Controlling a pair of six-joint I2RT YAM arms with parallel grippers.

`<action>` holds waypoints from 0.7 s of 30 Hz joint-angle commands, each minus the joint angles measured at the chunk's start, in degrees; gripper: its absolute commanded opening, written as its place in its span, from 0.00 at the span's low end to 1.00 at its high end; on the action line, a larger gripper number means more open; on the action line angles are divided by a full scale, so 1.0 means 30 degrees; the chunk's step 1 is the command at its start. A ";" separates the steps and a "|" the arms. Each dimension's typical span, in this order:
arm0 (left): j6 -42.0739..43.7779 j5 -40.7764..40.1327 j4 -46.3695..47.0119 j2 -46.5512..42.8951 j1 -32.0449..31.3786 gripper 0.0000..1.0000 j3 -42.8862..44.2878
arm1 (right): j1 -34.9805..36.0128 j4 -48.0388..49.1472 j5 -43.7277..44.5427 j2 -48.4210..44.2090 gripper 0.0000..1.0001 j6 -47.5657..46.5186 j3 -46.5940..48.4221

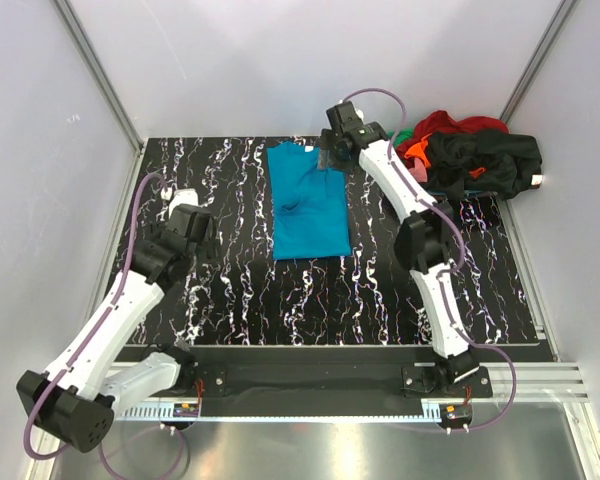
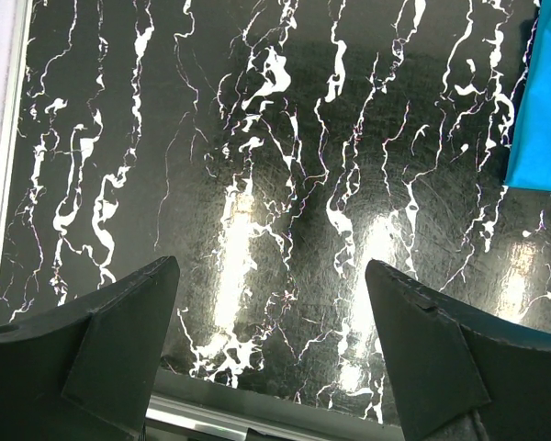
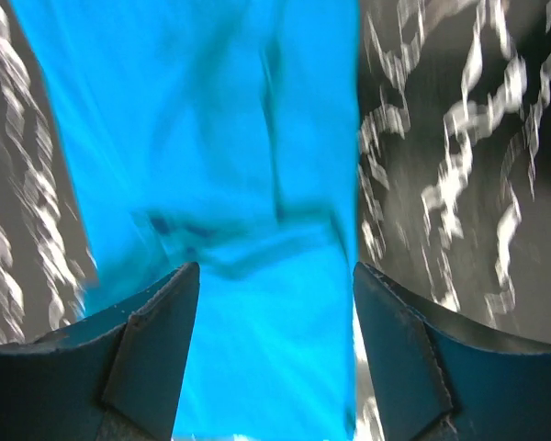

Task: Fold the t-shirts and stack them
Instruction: Fold the tshirt

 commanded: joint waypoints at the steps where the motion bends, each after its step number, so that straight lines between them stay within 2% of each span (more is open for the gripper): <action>1: 0.0394 0.0298 0.0703 0.0343 -0.0090 0.89 0.0133 | 0.0598 0.0607 -0.0371 -0.3855 0.74 -0.0454 -0.3994; 2: 0.0423 0.0880 0.0849 0.0490 -0.0090 0.90 0.0133 | 0.0627 0.1654 -0.0752 -0.5487 0.74 -0.0395 -0.7053; 4: 0.0191 0.1760 0.0821 0.0988 -0.0061 0.89 0.0366 | 0.0627 0.3325 -0.2181 -0.7311 0.74 -0.0102 -1.0523; 5: 0.0015 0.2954 0.0937 0.1106 -0.0061 0.89 0.0396 | 0.0599 0.5017 -0.2655 -0.8190 0.74 0.0102 -1.3760; 8: -0.1038 0.5064 0.1869 0.1429 -0.0119 0.90 0.0076 | 0.0307 0.6785 -0.3826 -1.1382 0.75 0.1068 -1.8402; 12: -0.2325 0.7270 0.3571 0.2596 -0.0149 0.91 -0.0364 | 0.0013 0.8253 -0.4651 -1.3089 0.73 0.1743 -2.2078; 13: -0.2533 0.7737 0.4880 0.2862 -0.0236 0.91 -0.0771 | -0.0075 0.8547 -0.5058 -1.3323 0.72 0.1831 -2.3302; 17: -0.3705 1.0721 0.8314 0.4969 -0.0294 0.91 -0.1682 | -0.0426 1.0714 -0.6613 -1.3765 0.68 0.2271 -2.5626; 21: -0.4790 1.1870 1.1041 0.8274 -0.0383 0.88 -0.1713 | -0.0777 1.2647 -0.7727 -1.3707 0.67 0.2447 -2.7062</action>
